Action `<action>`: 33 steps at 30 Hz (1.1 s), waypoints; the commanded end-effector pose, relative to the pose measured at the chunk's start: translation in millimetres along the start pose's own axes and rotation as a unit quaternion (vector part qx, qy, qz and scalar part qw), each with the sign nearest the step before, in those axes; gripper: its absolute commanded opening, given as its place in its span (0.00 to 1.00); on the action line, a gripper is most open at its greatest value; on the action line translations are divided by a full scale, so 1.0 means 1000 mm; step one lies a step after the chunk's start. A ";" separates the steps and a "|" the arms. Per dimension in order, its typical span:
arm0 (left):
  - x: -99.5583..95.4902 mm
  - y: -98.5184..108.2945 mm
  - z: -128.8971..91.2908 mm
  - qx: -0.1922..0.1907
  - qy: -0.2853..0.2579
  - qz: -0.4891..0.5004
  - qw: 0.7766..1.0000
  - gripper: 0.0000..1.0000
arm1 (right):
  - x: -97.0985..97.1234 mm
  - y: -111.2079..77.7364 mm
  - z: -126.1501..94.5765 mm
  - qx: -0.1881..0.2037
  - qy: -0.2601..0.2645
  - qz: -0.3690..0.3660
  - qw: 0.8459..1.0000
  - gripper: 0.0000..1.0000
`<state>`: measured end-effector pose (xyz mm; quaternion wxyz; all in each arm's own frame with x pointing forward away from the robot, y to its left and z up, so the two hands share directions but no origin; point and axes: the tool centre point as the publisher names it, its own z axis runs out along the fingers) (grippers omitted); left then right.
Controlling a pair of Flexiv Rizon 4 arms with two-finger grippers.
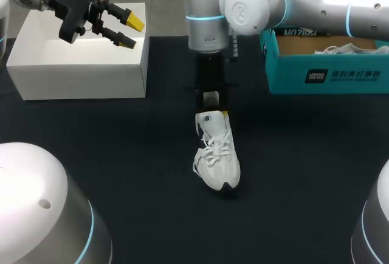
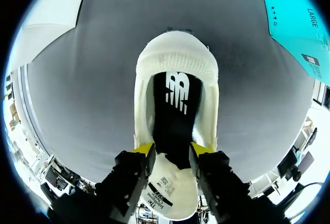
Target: Take the shoe out of the shoebox, open the shoe tongue, remove and reinsert the insole, then place the shoe into the shoebox
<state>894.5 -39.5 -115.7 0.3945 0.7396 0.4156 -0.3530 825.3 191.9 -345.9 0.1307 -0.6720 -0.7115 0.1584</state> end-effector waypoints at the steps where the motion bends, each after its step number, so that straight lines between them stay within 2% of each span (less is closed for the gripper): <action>1: 0.000 0.000 0.000 0.001 0.002 0.000 1.000 1.00 | -0.002 0.001 0.001 -0.001 0.004 -0.001 1.000 1.00; 7: 0.000 0.000 0.000 0.001 0.002 0.000 1.000 1.00 | -0.007 0.005 0.000 -0.012 0.021 -0.003 1.000 1.00; 15: 0.000 0.000 0.000 0.001 0.002 0.000 1.000 1.00 | -0.001 0.008 -0.005 -0.010 0.010 -0.007 1.000 1.00; 33: 0.000 0.000 0.000 0.001 0.002 0.000 1.000 1.00 | 0.005 -0.022 -0.005 0.008 -0.013 0.025 1.000 1.00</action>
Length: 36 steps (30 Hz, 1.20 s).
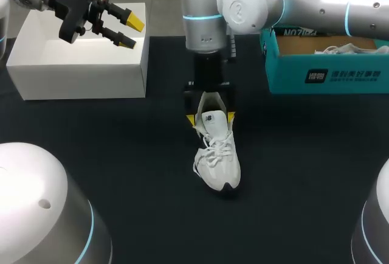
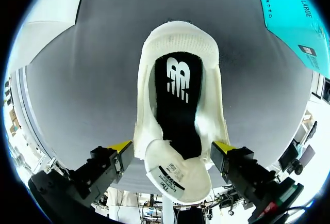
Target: Take the shoe out of the shoebox, open the shoe tongue, remove and reinsert the insole, then place the shoe into the shoebox
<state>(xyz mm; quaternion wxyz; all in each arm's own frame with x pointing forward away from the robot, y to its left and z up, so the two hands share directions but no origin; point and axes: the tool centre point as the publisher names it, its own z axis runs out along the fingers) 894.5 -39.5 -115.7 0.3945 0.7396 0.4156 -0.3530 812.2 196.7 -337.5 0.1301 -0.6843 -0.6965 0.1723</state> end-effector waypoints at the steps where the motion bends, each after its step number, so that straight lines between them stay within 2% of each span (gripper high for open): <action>1: 0.000 0.000 0.000 0.001 0.002 0.000 1.000 1.00 | 0.000 -0.008 -0.003 -0.002 -0.010 0.007 1.000 1.00; 14: 0.000 0.000 0.000 0.001 0.002 0.000 1.000 1.00 | 0.002 -0.036 -0.005 -0.006 -0.020 0.025 0.999 1.00; 23: 0.000 0.000 0.000 0.001 0.002 0.000 1.000 1.00 | 0.008 -0.070 -0.017 -0.025 -0.036 0.057 0.997 1.00; 27: 0.000 0.000 0.000 0.001 0.002 0.000 1.000 1.00 | 0.007 -0.082 -0.014 -0.035 -0.026 0.063 0.997 1.00; 28: 0.000 0.000 0.000 0.001 0.002 0.000 1.000 1.00 | 0.006 -0.083 -0.012 -0.035 -0.026 0.064 0.997 0.78; 29: 0.000 0.000 0.000 0.001 0.002 0.000 1.000 1.00 | 0.005 -0.084 -0.010 -0.033 -0.024 0.066 0.997 0.47; 30: 0.000 0.000 0.000 0.001 0.002 0.000 1.000 1.00 | 0.004 -0.084 -0.008 -0.033 -0.022 0.067 0.997 0.33; 31: 0.000 0.000 0.000 0.001 0.002 0.000 1.000 1.00 | 0.004 -0.084 -0.008 -0.036 -0.021 0.067 0.997 0.09; 32: 0.000 0.000 0.000 0.001 0.002 0.000 1.000 1.00 | 0.003 -0.084 -0.007 -0.036 -0.021 0.066 0.997 0.00; 36: 0.000 0.000 0.000 0.001 0.002 0.000 1.000 1.00 | 0.001 -0.080 -0.005 -0.044 -0.026 0.063 0.997 0.00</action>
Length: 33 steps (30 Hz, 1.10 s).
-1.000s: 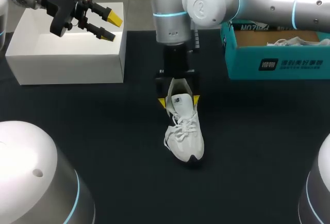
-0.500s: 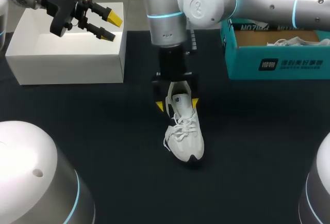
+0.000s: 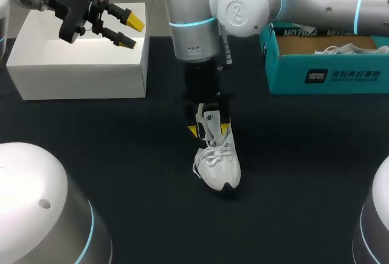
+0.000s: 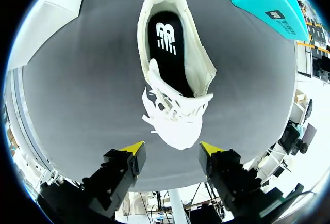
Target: Take the shoe out of the shoebox, open the shoe tongue, remove and reinsert the insole, then place the shoe into the shoebox
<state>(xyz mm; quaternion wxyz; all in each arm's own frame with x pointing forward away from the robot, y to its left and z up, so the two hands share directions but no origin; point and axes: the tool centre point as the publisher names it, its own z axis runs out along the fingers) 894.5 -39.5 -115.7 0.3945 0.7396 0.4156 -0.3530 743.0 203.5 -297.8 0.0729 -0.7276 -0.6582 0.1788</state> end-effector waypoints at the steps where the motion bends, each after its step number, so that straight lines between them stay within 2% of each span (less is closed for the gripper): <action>1: 0.000 0.000 0.000 0.001 0.002 0.000 1.000 1.00 | -0.006 0.002 0.004 -0.015 0.004 -0.009 1.000 0.00; 9: 0.000 0.000 0.000 0.001 0.002 0.000 1.000 1.00 | -0.006 0.024 0.008 -0.029 -0.011 -0.029 0.999 0.00; 14: 0.000 0.000 0.000 0.001 0.002 0.000 1.000 1.00 | -0.005 0.033 0.014 -0.025 -0.019 -0.032 0.999 0.00; 16: 0.000 0.000 0.000 0.001 0.002 0.000 1.000 1.00 | -0.006 0.038 0.018 -0.005 -0.029 -0.020 0.999 0.00; 24: 0.000 0.000 0.000 0.001 0.002 0.000 1.000 1.00 | -0.009 0.059 0.024 -0.011 -0.025 -0.025 0.999 0.00; 28: 0.000 0.000 0.000 0.001 0.002 0.000 1.000 1.00 | -0.007 0.054 0.018 -0.013 -0.030 -0.027 0.999 0.00; 33: 0.000 0.000 0.000 0.001 0.002 0.000 1.000 1.00 | -0.012 0.036 0.008 -0.023 -0.040 -0.019 0.999 0.00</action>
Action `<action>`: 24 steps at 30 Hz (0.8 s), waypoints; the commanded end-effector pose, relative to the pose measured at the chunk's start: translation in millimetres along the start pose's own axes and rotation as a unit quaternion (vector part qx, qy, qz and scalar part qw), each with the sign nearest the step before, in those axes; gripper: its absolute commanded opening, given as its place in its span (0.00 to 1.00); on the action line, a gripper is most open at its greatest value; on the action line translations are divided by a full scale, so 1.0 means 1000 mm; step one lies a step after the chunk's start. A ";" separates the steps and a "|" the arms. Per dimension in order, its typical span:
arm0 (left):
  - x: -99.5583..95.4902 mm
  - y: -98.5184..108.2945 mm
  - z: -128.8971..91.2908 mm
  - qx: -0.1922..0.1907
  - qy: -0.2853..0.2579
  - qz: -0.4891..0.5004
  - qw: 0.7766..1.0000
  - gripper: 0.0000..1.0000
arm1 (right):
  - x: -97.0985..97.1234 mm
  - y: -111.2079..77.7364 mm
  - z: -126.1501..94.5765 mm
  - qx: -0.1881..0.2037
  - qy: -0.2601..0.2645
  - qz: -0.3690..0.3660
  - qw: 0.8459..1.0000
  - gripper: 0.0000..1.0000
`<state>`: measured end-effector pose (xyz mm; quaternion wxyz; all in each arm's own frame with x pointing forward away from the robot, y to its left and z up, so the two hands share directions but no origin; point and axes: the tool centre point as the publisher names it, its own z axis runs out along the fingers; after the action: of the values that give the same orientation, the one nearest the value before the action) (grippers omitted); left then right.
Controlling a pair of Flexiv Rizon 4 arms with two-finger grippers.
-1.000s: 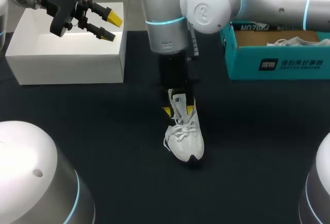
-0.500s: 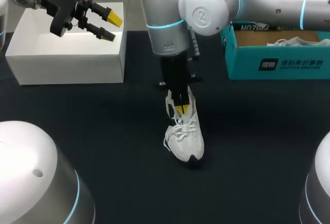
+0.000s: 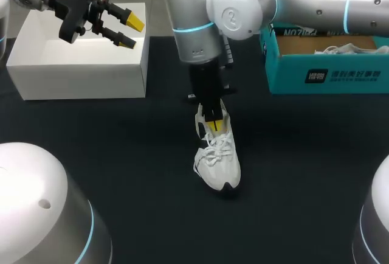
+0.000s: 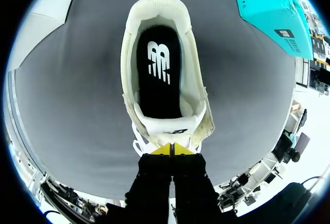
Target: Take the shoe out of the shoebox, open the shoe tongue, remove and reinsert the insole, then place the shoe into the shoebox
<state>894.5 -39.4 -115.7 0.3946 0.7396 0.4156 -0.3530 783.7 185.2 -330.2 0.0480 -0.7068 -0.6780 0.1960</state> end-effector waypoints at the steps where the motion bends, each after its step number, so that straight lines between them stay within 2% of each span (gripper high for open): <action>1: 0.000 0.000 0.000 0.001 0.002 0.000 1.000 1.00 | -0.003 -0.019 -0.011 -0.017 -0.008 0.005 1.000 0.00; 4: 0.000 0.000 0.000 0.001 0.002 0.000 1.000 1.00 | -0.007 -0.022 -0.007 -0.037 0.000 -0.004 0.999 0.00; 7: 0.000 0.000 0.000 0.001 0.002 0.000 1.000 1.00 | -0.009 -0.016 0.002 -0.066 0.022 -0.026 0.997 0.00; 12: 0.000 0.000 0.000 0.001 0.002 0.000 1.000 1.00 | -0.010 -0.005 0.008 -0.083 0.018 -0.053 0.995 0.00; 21: 0.000 0.000 0.000 0.001 0.002 0.000 1.000 1.00 | -0.010 0.015 0.017 -0.090 0.001 -0.051 0.995 0.00; 24: 0.000 0.000 0.000 0.001 0.002 0.000 1.000 1.00 | -0.010 0.016 0.014 -0.095 0.003 -0.048 0.994 0.00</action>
<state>894.5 -39.5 -115.7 0.3946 0.7396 0.4155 -0.3530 792.0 168.3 -347.7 -0.0058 -0.6749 -0.7273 0.1246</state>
